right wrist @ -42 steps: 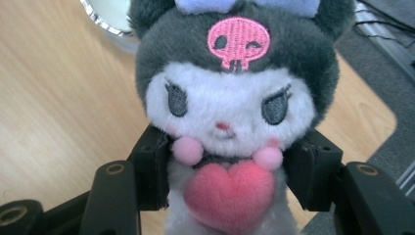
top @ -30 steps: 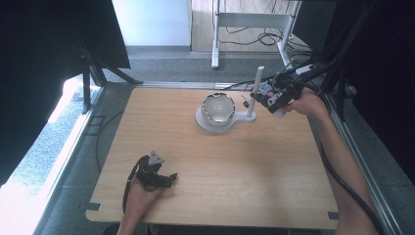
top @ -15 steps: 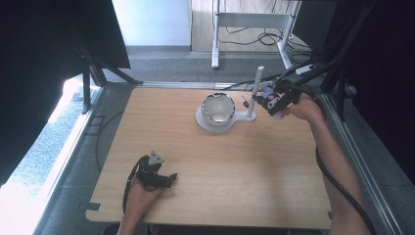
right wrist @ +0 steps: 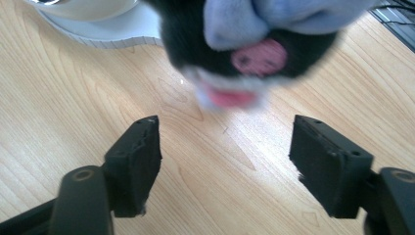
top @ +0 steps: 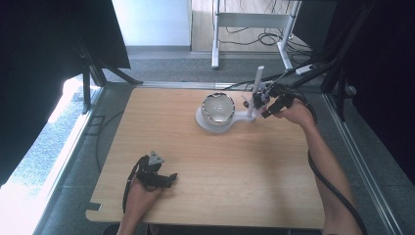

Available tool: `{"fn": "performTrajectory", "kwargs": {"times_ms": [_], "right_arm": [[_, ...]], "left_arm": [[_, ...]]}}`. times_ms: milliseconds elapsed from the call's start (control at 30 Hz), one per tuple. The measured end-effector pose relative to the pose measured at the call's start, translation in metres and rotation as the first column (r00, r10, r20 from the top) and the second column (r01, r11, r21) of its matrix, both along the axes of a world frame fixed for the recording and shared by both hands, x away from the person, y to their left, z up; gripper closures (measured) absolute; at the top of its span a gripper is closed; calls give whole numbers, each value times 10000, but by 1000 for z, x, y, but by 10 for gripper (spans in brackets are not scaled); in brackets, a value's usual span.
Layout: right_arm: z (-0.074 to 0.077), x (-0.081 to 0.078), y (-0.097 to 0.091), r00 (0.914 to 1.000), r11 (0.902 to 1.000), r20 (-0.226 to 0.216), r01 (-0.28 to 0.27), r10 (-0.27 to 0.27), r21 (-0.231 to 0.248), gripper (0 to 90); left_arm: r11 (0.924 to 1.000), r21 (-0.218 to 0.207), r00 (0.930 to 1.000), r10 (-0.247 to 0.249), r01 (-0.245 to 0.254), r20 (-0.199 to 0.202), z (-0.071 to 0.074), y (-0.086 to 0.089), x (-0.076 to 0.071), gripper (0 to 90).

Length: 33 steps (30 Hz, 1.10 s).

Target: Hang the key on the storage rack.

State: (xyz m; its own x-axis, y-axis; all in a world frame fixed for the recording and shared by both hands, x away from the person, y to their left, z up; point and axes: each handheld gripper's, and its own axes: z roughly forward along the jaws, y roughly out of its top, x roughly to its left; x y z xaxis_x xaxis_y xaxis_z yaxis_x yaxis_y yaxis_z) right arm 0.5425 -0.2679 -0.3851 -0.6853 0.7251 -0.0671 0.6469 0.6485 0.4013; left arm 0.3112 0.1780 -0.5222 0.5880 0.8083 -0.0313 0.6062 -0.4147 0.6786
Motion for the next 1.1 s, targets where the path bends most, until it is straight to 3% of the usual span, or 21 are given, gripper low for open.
{"fn": "performTrajectory", "kwargs": {"times_ms": [467,700,1100], "right_arm": [[6,-16,-6,9975,9995,659,-260,271,-175,112],[6,-28,-5,9958,9986,756,-495,509,-205,57],[7,-50,-2,9919,9962,935,-843,860,-221,37]], "left_arm": [[10000,-2,10000,2,-2,2,0,0,0,73],[10000,1,10000,-1,1,1,0,0,0,73],[10000,5,10000,-1,1,4,0,0,0,73]]}}
